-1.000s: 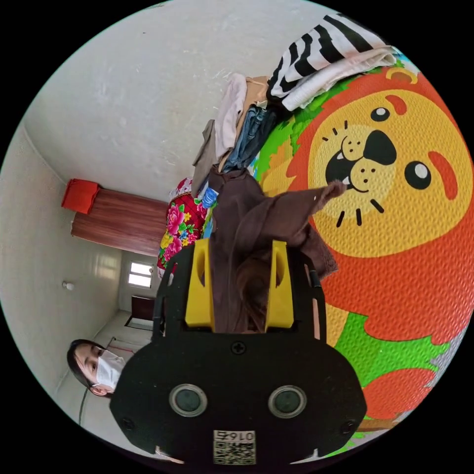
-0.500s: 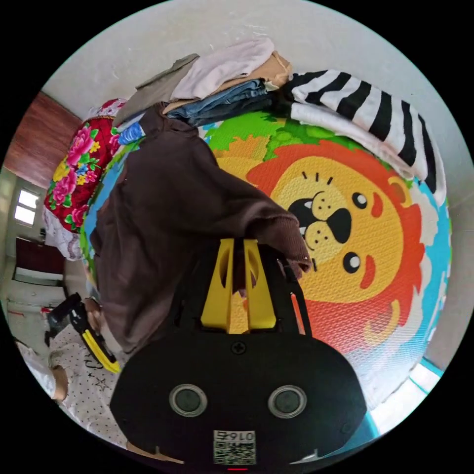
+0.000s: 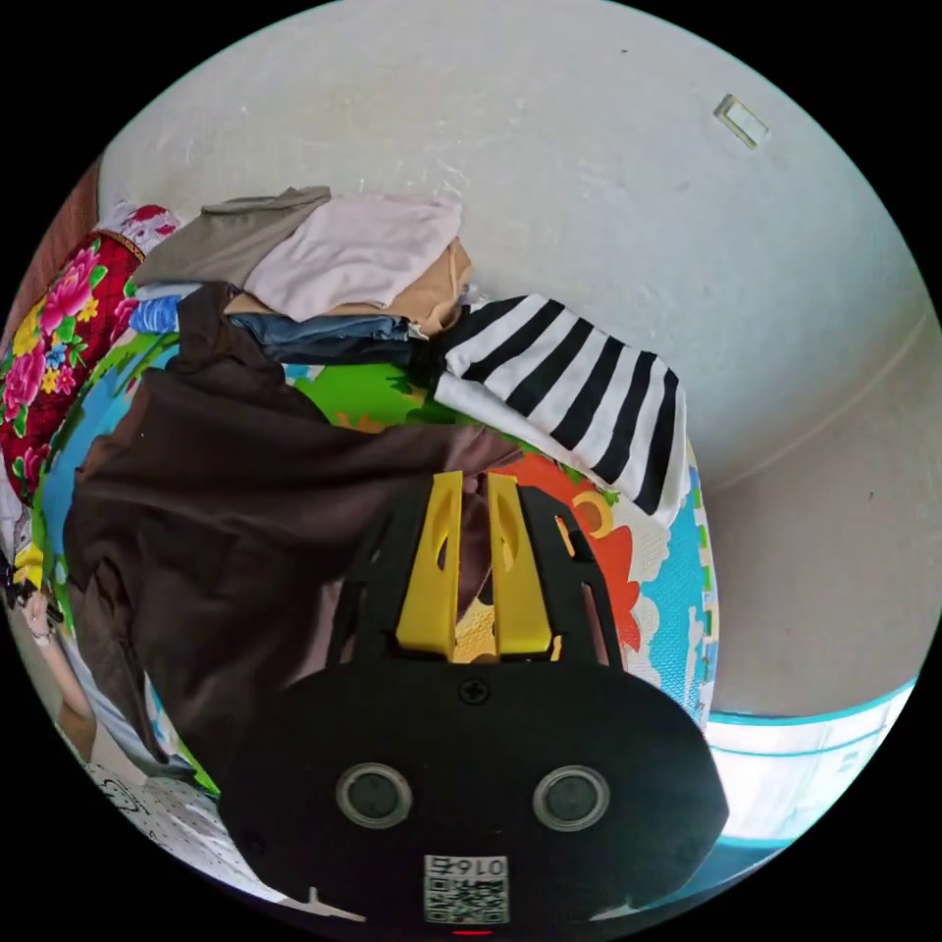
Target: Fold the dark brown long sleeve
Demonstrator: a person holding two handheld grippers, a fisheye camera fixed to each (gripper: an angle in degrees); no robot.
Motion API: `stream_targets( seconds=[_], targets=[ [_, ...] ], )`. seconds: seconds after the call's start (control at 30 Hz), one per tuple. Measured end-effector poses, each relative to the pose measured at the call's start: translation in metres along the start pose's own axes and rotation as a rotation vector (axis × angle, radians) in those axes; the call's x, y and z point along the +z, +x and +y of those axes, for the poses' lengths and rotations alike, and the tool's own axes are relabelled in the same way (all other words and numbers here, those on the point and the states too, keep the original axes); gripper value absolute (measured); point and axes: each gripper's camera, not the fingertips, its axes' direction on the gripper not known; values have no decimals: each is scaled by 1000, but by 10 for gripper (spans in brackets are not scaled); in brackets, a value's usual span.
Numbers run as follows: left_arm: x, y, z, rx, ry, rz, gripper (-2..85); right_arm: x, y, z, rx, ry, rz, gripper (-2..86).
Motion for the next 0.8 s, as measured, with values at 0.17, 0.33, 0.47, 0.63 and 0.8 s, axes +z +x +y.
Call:
stream_targets(
  seconds=[0.17, 0.33, 0.47, 0.63, 0.8],
  targets=[
    [-42, -69, 2, -194, 18, -413, 43, -44, -2, 87, 0, -4, -317, 153],
    [-15, -124, 3, -294, -230, -488, 75, -70, -78, 191, -203, -95, -577, 192],
    [20, -147, 5, -312, -397, -496, 78, -101, -150, 268, -333, -49, -593, 190],
    [35, -145, 1, -225, -461, -654, 51, -102, -218, 316, -327, -93, -390, 62],
    [36, -139, -2, -148, -443, -752, -2, -133, -242, 318, -425, -91, 16, 27]
  ],
)
